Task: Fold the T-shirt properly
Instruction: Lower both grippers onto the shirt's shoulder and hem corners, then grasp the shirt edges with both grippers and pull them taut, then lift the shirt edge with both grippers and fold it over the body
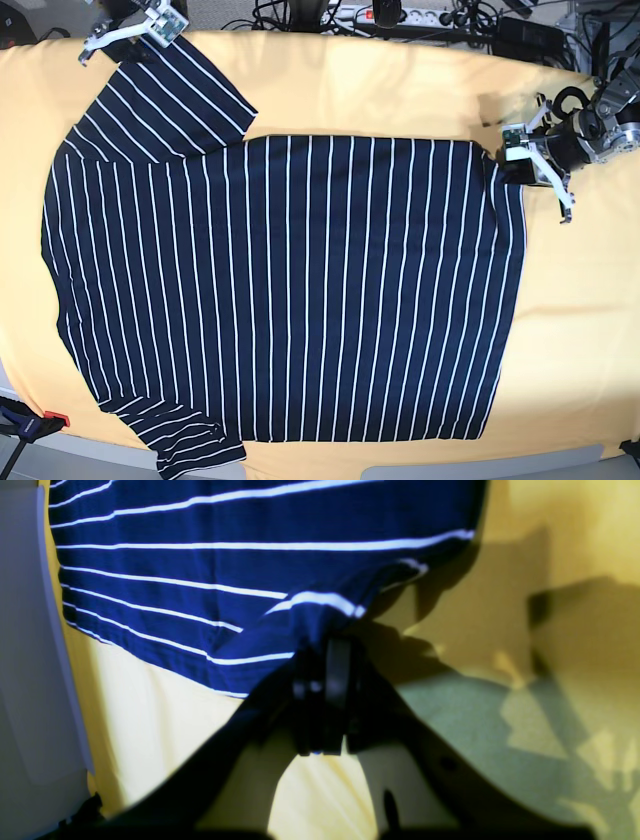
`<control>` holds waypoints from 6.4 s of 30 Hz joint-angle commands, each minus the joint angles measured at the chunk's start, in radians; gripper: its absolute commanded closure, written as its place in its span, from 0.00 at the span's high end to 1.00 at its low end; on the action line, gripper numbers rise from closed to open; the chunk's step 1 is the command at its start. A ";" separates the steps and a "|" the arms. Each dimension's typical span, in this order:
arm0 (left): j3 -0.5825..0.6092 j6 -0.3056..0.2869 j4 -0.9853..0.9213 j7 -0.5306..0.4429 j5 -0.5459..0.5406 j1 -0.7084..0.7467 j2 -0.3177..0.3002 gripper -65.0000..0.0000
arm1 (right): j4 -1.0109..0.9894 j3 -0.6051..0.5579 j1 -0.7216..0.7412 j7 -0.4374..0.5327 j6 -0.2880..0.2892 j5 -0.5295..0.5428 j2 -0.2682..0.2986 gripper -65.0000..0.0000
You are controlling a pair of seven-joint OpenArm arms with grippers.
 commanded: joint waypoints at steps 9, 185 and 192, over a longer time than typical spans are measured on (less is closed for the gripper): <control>-0.011 0.013 0.011 -0.012 -0.005 -0.012 -0.027 0.00 | 0.011 0.005 0.040 0.042 0.010 -0.014 -0.039 0.60; -0.013 -0.055 -0.102 0.118 -0.215 -0.361 0.150 0.51 | -0.573 0.175 1.038 0.059 0.182 0.408 0.098 0.55; -0.013 -0.275 -0.100 0.201 -0.292 -0.360 0.135 0.50 | -0.430 0.175 0.980 -0.108 0.471 0.524 0.101 0.55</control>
